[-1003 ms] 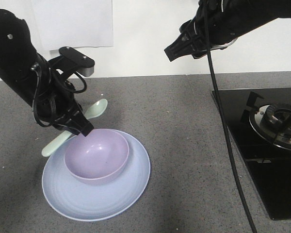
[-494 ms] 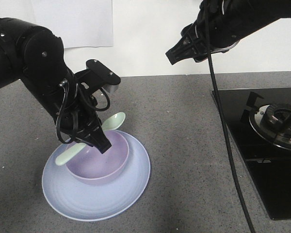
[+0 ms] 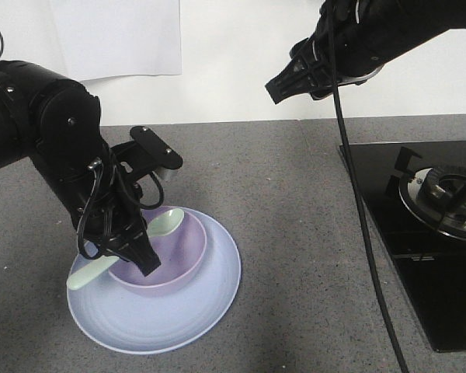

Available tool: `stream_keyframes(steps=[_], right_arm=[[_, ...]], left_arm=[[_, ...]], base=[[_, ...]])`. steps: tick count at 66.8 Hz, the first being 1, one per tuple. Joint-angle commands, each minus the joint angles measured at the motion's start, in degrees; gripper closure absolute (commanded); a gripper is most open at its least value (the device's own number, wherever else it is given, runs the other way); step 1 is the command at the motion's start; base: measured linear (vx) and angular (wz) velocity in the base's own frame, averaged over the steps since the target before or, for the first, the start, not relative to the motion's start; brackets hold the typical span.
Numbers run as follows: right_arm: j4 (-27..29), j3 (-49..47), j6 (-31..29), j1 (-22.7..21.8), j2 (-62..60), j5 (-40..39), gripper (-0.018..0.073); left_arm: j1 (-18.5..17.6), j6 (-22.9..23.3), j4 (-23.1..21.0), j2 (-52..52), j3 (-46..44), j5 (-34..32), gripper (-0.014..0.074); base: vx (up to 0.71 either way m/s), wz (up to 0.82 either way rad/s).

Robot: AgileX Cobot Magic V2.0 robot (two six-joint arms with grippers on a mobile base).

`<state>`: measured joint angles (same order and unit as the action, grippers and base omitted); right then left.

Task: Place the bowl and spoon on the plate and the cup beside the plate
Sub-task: 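Lower the green spoon into the bowl with the left gripper, then release the spoon and lift the left gripper out of the bowl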

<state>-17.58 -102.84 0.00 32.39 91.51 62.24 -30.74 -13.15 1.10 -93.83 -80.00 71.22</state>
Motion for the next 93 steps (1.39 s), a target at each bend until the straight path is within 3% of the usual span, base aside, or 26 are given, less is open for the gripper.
stream_keyframes(steps=[1,22,43,54,64,74,93], right_arm=[[-1.35,-1.74,-0.38,-0.13,-2.19,-3.16,0.0211],[0.35,-1.74,-0.83,-0.13,-2.19,-2.98,0.0214],[0.43,-1.74,-0.93,-0.13,-2.19,-3.16,0.0214],[-0.08,-1.74,-1.06,-0.13,-2.67,-4.63,0.0214],[-0.14,-1.74,-1.01,-0.13,-4.4,-6.29,0.0214],[-0.14,-1.74,-0.84,-0.13,-6.7,-8.1,0.0214],[0.08,-1.74,-0.57,-0.13,-8.09,-8.94,0.0214]], left_arm=[[-0.3,0.74,0.65,2.69,-1.24,0.55,0.0446],[-0.3,0.74,0.65,2.69,-1.29,0.55,0.0354],[-0.3,0.5,1.9,2.8,-4.24,0.44,0.0351],[-0.3,1.0,7.08,2.95,-14.67,0.32,0.0351],[-0.3,6.07,14.47,5.36,-22.47,-0.12,0.0351],[0.38,10.35,22.72,10.87,-23.55,-0.28,0.0351],[8.58,16.42,31.05,21.05,-23.55,-0.72,0.0351]], base=[[0.0,0.0],[0.0,0.0],[0.0,0.0],[0.0,0.0],[0.0,0.0],[0.0,0.0],[0.0,0.0]])
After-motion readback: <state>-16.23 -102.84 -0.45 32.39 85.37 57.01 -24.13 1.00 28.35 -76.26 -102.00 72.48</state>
